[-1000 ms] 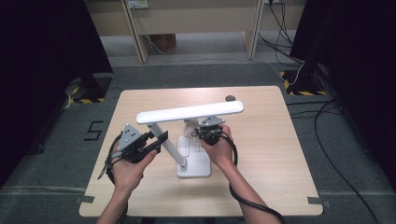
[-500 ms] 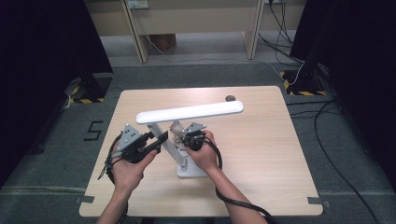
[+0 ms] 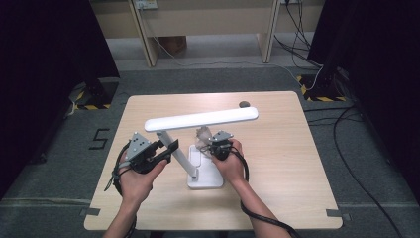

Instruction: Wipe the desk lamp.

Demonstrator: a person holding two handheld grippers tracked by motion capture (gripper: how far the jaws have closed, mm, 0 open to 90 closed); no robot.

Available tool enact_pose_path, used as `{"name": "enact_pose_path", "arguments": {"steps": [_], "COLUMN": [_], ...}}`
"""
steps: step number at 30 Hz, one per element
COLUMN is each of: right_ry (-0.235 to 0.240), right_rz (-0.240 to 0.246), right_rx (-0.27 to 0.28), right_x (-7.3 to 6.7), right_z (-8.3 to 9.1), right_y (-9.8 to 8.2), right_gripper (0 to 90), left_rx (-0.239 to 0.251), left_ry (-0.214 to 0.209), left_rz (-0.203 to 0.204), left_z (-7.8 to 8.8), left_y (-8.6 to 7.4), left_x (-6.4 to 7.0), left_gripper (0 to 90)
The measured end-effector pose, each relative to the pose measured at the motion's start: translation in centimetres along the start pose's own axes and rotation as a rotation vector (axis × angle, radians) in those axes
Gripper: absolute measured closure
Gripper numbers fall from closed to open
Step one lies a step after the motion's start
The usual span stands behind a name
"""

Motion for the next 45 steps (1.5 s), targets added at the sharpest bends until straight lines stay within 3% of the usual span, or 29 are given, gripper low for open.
{"name": "enact_pose_path", "arguments": {"steps": [8,11,17,24,31,45], "right_ry": [-0.075,-0.076,0.001,0.06,0.059,-0.015], "right_rz": [-0.033,-0.043,-0.008,0.037,0.025,-0.016], "right_rx": [-0.02,-0.005,0.05,0.026,-0.031,-0.035], "right_x": [1.9,2.0,0.2,-2.0,-1.6,1.4], "right_z": [0.7,0.9,-0.2,-3.2,-4.8,-2.9], "right_y": [-0.8,-0.2,3.3,5.3,4.5,2.0], "right_gripper": [82.1,82.1,82.0,81.8,81.7,81.7], "left_rx": [0.0,0.001,0.002,0.003,0.0,0.0], "left_ry": [0.0,0.001,-0.001,-0.008,-0.007,0.001], "left_rz": [-0.003,-0.002,-0.001,0.008,0.006,0.001], "left_z": [0.0,0.0,0.0,0.1,0.1,0.1], "left_y": [0.0,0.0,-0.1,-0.2,-0.2,-0.2], "left_x": [0.0,0.0,0.0,-0.1,-0.1,0.1], "left_gripper": [61.0,61.0,61.0,61.0,61.1,60.8]}}
Point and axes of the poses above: each handheld gripper's, and its own axes: z roughly backward along the jaws, y roughly out of its top, x roughly to its right, the point moved 2 cm from there along -z, roughly forward along the jaws
